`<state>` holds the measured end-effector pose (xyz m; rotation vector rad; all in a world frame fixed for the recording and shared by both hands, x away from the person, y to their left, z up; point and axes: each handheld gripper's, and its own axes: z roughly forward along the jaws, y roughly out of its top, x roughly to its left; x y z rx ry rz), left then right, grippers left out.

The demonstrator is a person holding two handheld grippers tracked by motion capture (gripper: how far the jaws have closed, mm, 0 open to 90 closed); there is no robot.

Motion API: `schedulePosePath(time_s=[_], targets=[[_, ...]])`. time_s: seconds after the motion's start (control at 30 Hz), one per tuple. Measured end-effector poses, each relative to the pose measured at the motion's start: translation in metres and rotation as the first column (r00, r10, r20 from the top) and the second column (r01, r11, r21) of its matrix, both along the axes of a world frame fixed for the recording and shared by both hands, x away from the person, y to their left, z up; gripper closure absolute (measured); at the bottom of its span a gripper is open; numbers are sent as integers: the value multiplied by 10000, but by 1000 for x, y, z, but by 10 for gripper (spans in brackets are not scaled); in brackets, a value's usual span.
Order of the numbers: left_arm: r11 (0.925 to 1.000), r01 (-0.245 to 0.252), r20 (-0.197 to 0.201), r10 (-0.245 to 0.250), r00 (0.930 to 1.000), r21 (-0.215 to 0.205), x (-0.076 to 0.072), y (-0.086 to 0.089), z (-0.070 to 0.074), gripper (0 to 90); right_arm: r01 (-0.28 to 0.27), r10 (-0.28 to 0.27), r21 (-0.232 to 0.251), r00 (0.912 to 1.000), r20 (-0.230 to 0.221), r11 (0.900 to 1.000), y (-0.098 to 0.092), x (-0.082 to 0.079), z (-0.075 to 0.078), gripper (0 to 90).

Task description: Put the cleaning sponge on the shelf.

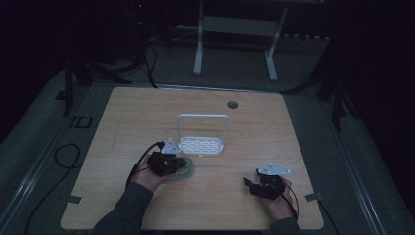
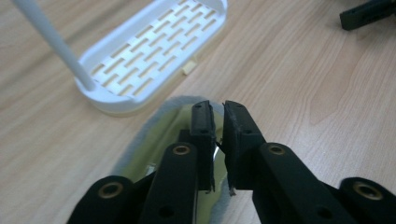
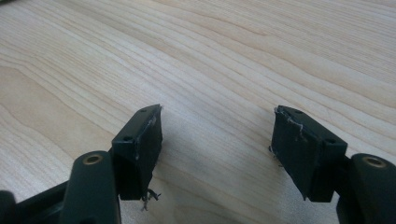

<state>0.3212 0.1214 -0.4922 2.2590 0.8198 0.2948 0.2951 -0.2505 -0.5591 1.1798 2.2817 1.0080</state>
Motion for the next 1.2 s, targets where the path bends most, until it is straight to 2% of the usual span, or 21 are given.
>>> schedulePosePath(time_s=[0.17,0.3,0.47,0.57,0.67,1.0,1.2], targets=[[9999,40,87,-39,10000,-118,5,9,11,759,8,-8,5,10000,1,10000,0,0,0,329],[10000,92,16,-92,10000,-10,10,15,15,717,5,-5,3,10000,2,10000,0,0,0,330],[9999,171,-129,-171,9998,-27,14,19,16,681,-2,2,-3,10000,1,10000,0,0,0,330],[9997,216,-184,-213,9996,152,15,20,16,668,-4,4,-3,10000,0,10000,0,0,0,329],[9996,256,-217,-254,9994,89,17,20,16,653,-4,4,-7,10000,5,10000,0,0,0,330],[9948,694,-418,-664,9969,748,23,21,18,601,-7,7,-9,10000,8,10000,0,0,0,329],[9930,844,-574,-798,9952,831,26,25,17,581,-6,6,-11,10000,10,10000,0,0,0,329]])
